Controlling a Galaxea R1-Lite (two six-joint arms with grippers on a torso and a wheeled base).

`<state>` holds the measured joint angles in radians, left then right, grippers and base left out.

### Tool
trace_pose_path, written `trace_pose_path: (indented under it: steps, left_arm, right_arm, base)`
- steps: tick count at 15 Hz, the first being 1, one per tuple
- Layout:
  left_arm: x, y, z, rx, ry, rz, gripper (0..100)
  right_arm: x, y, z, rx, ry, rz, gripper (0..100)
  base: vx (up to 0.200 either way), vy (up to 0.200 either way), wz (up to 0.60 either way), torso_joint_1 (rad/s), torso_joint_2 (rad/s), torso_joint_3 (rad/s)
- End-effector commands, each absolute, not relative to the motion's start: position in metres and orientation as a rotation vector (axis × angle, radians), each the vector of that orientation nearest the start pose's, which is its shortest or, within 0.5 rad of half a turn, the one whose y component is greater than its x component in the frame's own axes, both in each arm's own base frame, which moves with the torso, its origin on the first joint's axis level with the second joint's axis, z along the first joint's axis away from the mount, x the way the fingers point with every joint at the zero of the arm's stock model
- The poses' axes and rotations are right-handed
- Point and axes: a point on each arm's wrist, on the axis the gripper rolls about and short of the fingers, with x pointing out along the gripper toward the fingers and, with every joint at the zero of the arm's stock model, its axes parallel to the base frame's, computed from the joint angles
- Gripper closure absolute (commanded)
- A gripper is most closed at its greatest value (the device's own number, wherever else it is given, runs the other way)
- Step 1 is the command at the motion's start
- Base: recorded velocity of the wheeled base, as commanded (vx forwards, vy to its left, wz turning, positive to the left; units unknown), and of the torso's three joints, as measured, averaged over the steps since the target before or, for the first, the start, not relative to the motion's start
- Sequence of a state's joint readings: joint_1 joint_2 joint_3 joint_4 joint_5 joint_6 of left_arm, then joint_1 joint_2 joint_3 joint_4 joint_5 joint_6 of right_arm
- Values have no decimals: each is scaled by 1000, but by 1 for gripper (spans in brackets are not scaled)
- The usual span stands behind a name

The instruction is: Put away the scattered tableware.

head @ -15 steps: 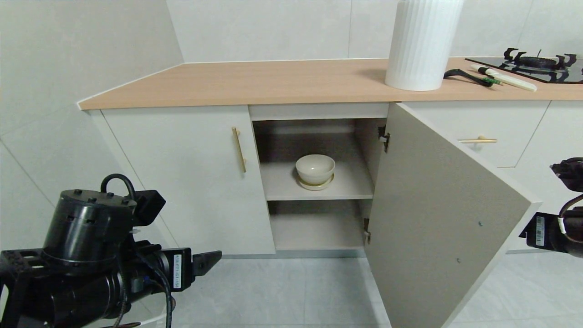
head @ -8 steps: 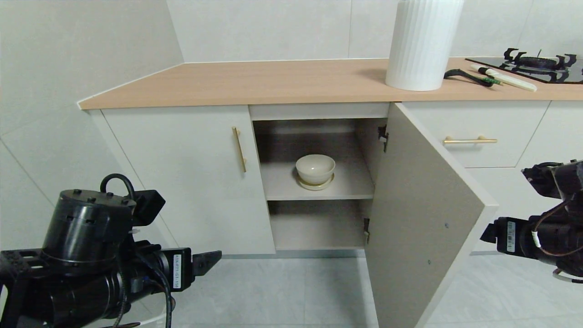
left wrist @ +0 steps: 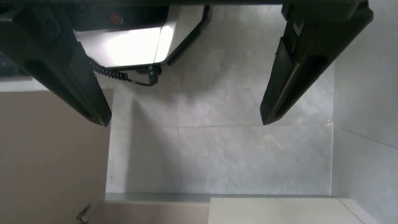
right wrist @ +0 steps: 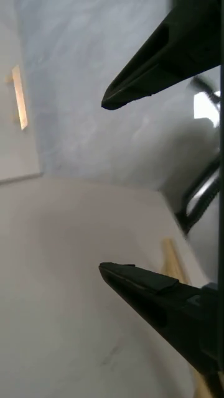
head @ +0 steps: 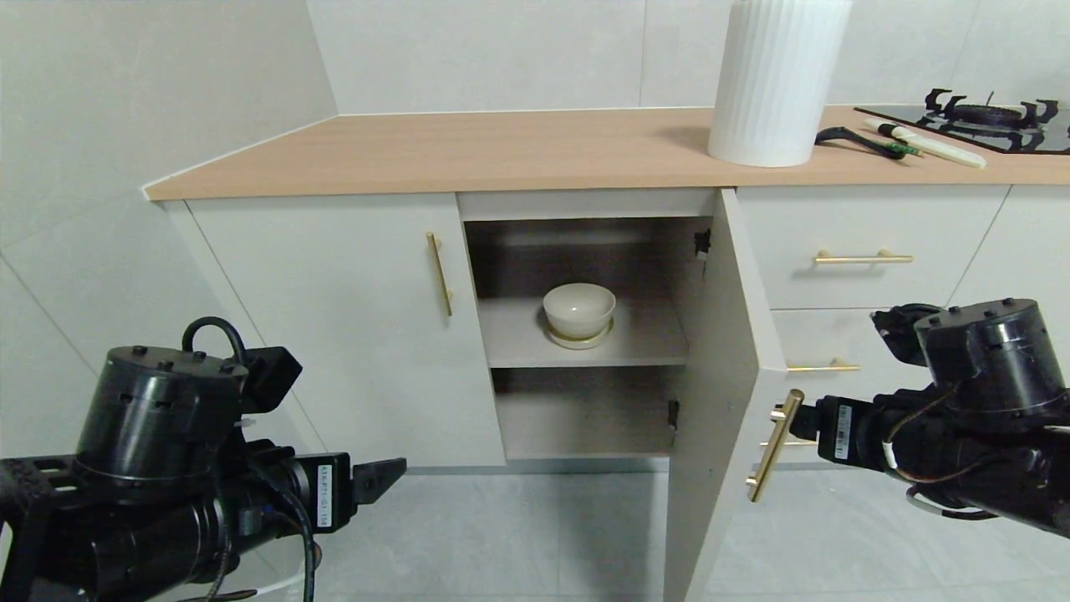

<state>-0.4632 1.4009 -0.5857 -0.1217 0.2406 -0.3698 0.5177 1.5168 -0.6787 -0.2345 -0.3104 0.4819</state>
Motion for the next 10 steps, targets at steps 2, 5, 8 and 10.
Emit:
trace_pose_path:
  steps: [2,5,8,10]
  left_arm:
    - [183,-85,157,-120,669,-92,0]
    - [182,-85,161,-126,653,-91,0]
    - [181,-83,164,-133,637,-91,0]
    - [180,-83,165,-134,634,-92,0]
  right_arm:
    - [219,123,156,219,609,133,0]
    - [241,138,158,168,608,286,0]
    - [265,153,158,107,588,322,0]
    - [275,159,151,110,599,322,0]
  base:
    - [0,0,0,0,0,0]
    - [0,0,0,0,0,0]
    - [0,0,0,0,0,0]
    - [0,0,0,0,0,0]
